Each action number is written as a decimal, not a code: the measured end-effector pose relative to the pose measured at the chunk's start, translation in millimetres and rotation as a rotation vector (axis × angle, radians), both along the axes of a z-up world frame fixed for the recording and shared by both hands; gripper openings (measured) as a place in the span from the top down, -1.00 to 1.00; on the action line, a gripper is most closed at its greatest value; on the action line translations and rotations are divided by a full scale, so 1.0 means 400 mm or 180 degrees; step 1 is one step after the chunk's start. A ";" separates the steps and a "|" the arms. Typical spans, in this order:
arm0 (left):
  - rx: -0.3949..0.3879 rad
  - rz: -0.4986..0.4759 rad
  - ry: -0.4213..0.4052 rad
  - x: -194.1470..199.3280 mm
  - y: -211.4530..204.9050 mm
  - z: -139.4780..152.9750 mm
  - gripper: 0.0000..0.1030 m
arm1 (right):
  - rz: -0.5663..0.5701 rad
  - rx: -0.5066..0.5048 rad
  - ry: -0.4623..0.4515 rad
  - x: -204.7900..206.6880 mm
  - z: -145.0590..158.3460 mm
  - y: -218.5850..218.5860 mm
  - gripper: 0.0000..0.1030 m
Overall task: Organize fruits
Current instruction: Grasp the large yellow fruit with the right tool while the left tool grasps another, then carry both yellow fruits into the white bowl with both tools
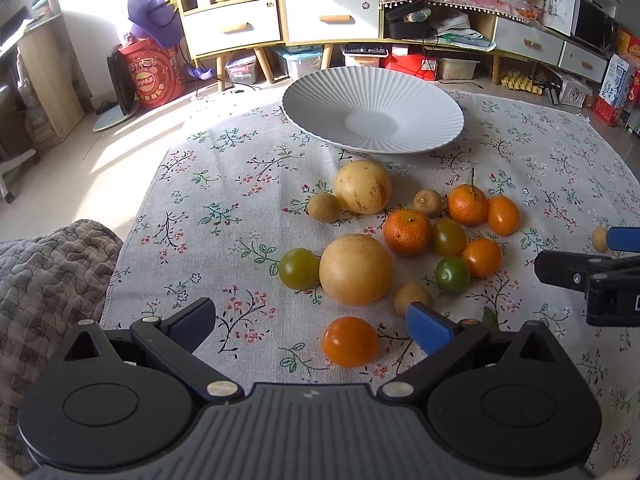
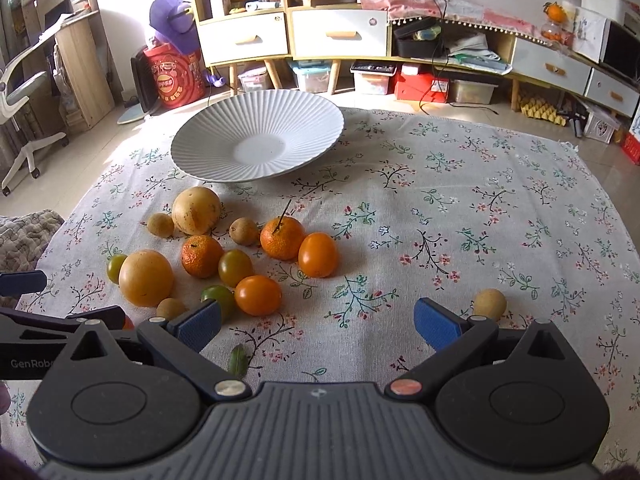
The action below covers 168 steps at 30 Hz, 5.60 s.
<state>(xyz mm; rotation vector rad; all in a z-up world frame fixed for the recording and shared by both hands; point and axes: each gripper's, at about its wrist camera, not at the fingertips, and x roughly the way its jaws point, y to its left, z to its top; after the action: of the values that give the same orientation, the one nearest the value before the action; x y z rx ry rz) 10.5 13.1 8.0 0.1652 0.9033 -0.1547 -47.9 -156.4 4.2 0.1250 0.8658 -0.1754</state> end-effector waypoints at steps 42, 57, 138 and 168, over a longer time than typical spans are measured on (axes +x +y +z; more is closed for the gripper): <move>-0.0476 -0.1215 0.0476 0.173 0.017 -0.031 0.31 | 0.0887 0.0756 0.0276 0.317 -0.047 0.051 -0.05; -0.0536 -0.1362 0.0541 0.183 0.030 -0.040 0.26 | 0.0905 0.0649 0.0253 0.340 -0.071 0.076 0.09; -0.0558 -0.0928 -0.0307 0.431 -0.093 -0.021 0.26 | 0.0495 0.0741 -0.0484 0.411 -0.003 -0.132 0.10; -0.0535 -0.0931 -0.0459 0.483 -0.112 -0.053 -0.05 | 0.0573 0.0604 -0.0503 0.433 -0.024 -0.137 0.06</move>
<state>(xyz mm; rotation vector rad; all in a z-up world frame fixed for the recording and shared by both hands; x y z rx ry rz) 203.6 -31.7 -13.2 0.1495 0.7154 -0.4832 125.2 -211.3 -5.3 0.2341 0.7306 0.0849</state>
